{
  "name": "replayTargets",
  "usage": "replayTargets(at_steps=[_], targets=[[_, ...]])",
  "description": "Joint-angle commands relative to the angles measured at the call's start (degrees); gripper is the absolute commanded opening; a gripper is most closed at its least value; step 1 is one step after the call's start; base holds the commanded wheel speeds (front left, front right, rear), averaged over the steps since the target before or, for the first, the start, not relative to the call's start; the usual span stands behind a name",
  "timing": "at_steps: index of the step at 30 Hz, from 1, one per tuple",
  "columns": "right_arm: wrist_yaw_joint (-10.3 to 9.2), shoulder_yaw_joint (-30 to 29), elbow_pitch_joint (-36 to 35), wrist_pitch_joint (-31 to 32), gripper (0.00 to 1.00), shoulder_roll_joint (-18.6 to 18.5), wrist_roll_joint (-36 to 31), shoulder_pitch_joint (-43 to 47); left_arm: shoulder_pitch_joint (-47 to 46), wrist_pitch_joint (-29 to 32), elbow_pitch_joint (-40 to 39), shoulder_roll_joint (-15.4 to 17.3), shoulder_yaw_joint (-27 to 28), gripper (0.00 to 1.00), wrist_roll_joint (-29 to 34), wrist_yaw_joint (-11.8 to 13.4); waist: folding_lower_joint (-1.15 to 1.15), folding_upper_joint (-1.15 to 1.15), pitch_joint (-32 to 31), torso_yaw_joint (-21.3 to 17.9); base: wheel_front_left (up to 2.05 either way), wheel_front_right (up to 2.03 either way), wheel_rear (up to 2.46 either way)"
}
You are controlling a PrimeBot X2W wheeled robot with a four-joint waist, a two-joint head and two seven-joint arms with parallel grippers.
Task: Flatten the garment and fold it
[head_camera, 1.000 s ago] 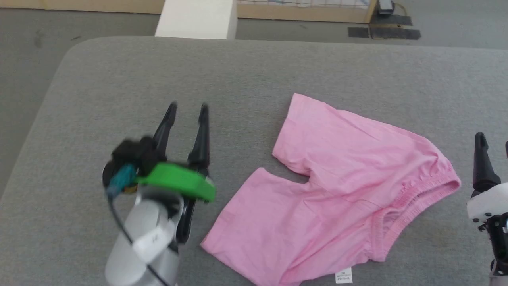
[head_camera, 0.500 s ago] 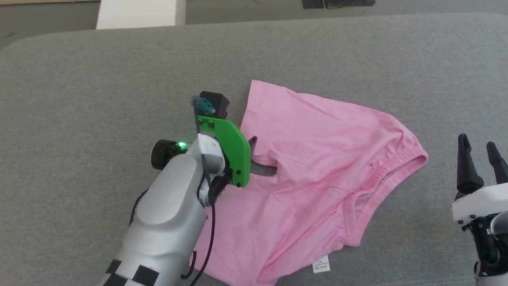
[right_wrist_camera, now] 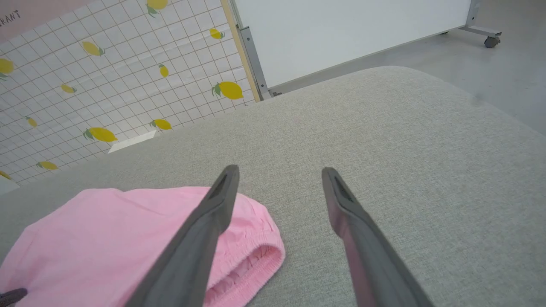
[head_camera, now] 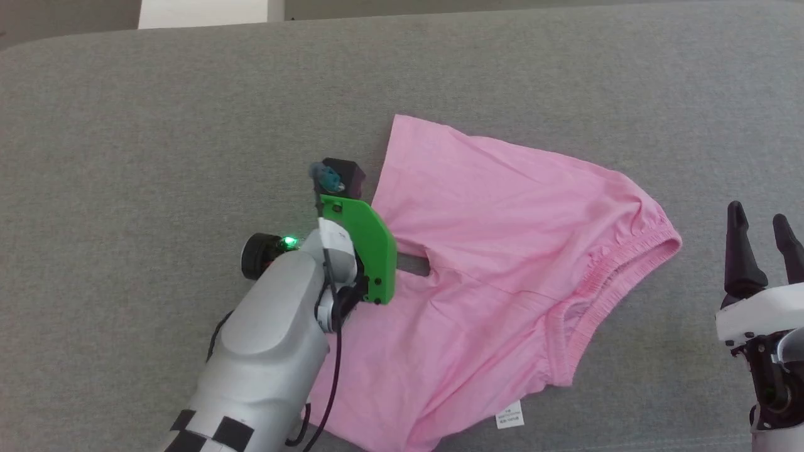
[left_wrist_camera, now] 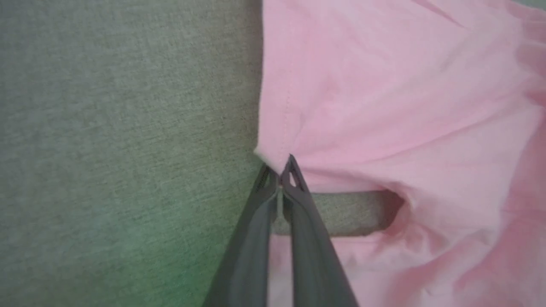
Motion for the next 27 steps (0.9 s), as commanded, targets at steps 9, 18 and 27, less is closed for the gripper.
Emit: replayTargets(at_steps=[9,18,27], targets=[[-0.08,0.4,1.09,0.27,1.0,0.04,-1.08,0.86,5.27,-9.75,-7.96,1.34,6.02,0.0,-5.92,1.67,0.0,0.0,-4.79,6.3,0.0,0.0,0.0],[-0.08,1.71,2.03,1.28,1.0,0.04,-1.03,2.59,26.91,-9.44,-24.91,5.08,9.73,0.0,-8.51,9.44,0.0,0.0,-8.6,13.29,0.0,0.0,0.0],[-0.08,3.05,2.21,1.88,1.0,0.04,-0.8,2.75,39.5,-5.55,-31.95,3.01,7.83,1.0,-13.12,11.59,0.0,0.0,-8.51,15.42,0.0,0.0,0.0]])
